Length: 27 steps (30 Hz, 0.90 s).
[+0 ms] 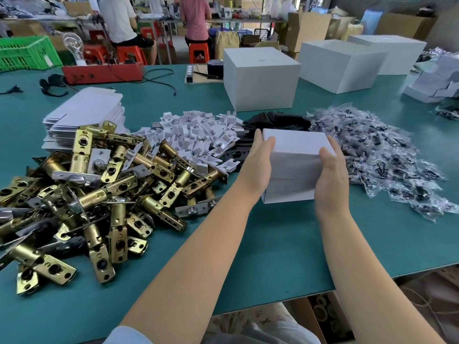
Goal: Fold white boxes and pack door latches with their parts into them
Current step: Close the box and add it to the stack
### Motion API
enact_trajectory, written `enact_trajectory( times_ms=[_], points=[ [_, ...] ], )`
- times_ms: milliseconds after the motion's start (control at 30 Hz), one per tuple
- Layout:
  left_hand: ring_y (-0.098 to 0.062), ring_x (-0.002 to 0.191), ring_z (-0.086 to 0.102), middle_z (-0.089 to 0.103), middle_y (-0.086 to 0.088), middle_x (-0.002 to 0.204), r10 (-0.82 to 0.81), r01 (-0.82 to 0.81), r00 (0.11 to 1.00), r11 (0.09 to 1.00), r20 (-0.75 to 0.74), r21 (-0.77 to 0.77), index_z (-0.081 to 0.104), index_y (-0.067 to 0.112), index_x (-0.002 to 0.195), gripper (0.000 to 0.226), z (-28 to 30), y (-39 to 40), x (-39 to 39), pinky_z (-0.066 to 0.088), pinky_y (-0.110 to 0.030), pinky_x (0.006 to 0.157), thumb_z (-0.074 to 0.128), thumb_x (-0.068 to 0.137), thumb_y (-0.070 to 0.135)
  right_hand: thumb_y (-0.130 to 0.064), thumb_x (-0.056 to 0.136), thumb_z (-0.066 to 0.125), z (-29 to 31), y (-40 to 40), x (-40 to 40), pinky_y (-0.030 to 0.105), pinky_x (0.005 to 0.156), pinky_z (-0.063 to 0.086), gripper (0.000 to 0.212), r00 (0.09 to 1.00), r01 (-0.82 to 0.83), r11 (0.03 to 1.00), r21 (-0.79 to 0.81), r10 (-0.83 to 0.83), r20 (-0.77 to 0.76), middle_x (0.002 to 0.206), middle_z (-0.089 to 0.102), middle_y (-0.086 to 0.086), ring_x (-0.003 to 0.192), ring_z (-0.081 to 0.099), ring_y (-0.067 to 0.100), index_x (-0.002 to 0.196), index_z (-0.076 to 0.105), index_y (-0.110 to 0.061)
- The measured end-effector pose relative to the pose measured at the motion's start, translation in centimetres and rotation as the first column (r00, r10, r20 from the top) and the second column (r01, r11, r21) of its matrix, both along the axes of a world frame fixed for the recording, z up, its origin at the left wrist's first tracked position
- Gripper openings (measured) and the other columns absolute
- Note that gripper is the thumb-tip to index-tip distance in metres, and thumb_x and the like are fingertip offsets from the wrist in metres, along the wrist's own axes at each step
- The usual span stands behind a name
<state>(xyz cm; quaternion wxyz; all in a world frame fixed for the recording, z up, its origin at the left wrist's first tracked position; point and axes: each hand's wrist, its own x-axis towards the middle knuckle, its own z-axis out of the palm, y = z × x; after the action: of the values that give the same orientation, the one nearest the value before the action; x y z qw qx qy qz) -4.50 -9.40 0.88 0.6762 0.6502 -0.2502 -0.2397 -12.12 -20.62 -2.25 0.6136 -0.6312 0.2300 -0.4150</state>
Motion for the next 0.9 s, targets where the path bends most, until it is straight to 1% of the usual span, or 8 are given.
enact_trajectory(
  times_ms=[100, 200, 267, 433, 567, 667, 767, 900],
  points=[
    [-0.005, 0.149, -0.005, -0.004, 0.011, 0.164, 0.031, -0.031, 1.0, 0.999, -0.002, -0.043, -0.006, 0.024, 0.156, 0.059, -0.5, -0.4, -0.5, -0.003, -0.029, 0.12, 0.022, 0.107, 0.041, -0.044, 0.081, 0.04, 0.3, -0.8, 0.4, 0.024, 0.102, 0.036, 0.054, 0.999, -0.034, 0.997, 0.064, 0.036, -0.026, 0.131, 0.056, -0.019, 0.123, 0.048, -0.002, 0.133, 0.055, -0.033],
    [-0.007, 0.149, -0.011, -0.011, 0.01, 0.163, 0.021, -0.019, 1.0, 0.995, 0.017, -0.094, -0.012, 0.023, 0.155, 0.064, -0.9, -0.6, -0.6, -0.004, -0.034, 0.121, 0.022, 0.104, 0.042, -0.04, 0.081, 0.04, 0.9, -1.6, 0.5, 0.014, 0.086, 0.044, 0.042, 0.996, -0.058, 0.996, 0.07, 0.062, -0.057, 0.115, 0.066, -0.021, 0.107, 0.058, -0.005, 0.115, 0.065, -0.037],
    [-0.011, 0.151, -0.004, -0.005, 0.006, 0.165, 0.005, -0.011, 0.999, 0.991, -0.045, -0.132, -0.004, 0.023, 0.157, 0.061, -1.5, -0.9, -0.4, 0.001, -0.036, 0.121, 0.021, 0.105, 0.042, -0.039, 0.082, 0.041, 1.0, -1.9, 0.3, 0.004, 0.071, 0.044, 0.035, 0.995, -0.075, 0.996, 0.051, 0.078, -0.064, 0.102, 0.069, -0.028, 0.094, 0.06, -0.013, 0.104, 0.068, -0.04],
    [-0.015, 0.151, 0.009, 0.01, 0.006, 0.165, 0.015, -0.029, 0.972, 0.998, -0.236, -0.054, 0.011, 0.03, 0.157, 0.082, -2.6, -1.5, -1.0, 0.011, -0.051, 0.122, 0.019, 0.089, 0.073, -0.043, 0.085, 0.046, 0.4, -2.4, 0.2, 0.015, 0.072, 0.044, 0.026, 0.988, -0.151, 0.98, 0.128, 0.152, 0.009, 0.093, 0.071, -0.027, 0.085, 0.063, -0.012, 0.089, 0.072, -0.044],
    [-0.015, 0.152, 0.008, 0.01, 0.005, 0.165, 0.009, -0.014, 0.976, 1.0, -0.216, -0.022, 0.01, 0.029, 0.158, 0.087, -2.4, -1.9, -0.6, 0.011, -0.05, 0.122, 0.02, 0.083, 0.075, -0.04, 0.096, 0.038, 0.3, -2.6, 0.1, 0.008, 0.064, 0.049, 0.03, 0.974, -0.225, 0.962, 0.152, 0.221, 0.044, 0.099, 0.071, -0.023, 0.089, 0.064, -0.009, 0.107, 0.066, -0.037],
    [-0.016, 0.152, 0.008, 0.01, 0.003, 0.165, -0.005, 0.004, 0.971, 1.0, -0.237, -0.005, 0.01, 0.03, 0.157, 0.079, -2.2, -1.9, -0.4, 0.012, -0.052, 0.121, 0.02, 0.091, 0.071, -0.045, 0.098, 0.034, 0.2, -3.1, -0.1, 0.013, 0.077, 0.049, 0.042, 0.962, -0.274, 0.948, 0.164, 0.271, 0.041, 0.12, 0.066, -0.014, 0.107, 0.061, -0.003, 0.132, 0.054, -0.029],
    [-0.016, 0.152, 0.005, 0.006, 0.004, 0.166, -0.035, 0.043, 0.972, 0.999, -0.231, 0.028, 0.008, 0.03, 0.158, 0.076, -2.0, -1.9, 0.0, 0.01, -0.052, 0.121, 0.018, 0.093, 0.07, -0.047, 0.1, 0.034, 0.0, -3.4, -0.1, 0.023, 0.093, 0.042, 0.04, 0.955, -0.294, 0.938, 0.183, 0.294, 0.024, 0.124, 0.065, -0.009, 0.115, 0.058, 0.003, 0.125, 0.058, -0.027],
    [-0.017, 0.151, 0.014, 0.018, 0.004, 0.164, -0.027, 0.029, 0.971, 1.0, -0.239, 0.006, 0.017, 0.029, 0.157, 0.072, -2.0, -1.7, 0.1, 0.014, -0.051, 0.121, 0.021, 0.095, 0.066, -0.051, 0.1, 0.025, 0.2, -3.0, -0.1, 0.019, 0.079, 0.048, 0.049, 0.959, -0.282, 0.936, 0.211, 0.268, 0.092, 0.111, 0.071, -0.01, 0.105, 0.064, 0.003, 0.116, 0.064, -0.025]
  ],
)
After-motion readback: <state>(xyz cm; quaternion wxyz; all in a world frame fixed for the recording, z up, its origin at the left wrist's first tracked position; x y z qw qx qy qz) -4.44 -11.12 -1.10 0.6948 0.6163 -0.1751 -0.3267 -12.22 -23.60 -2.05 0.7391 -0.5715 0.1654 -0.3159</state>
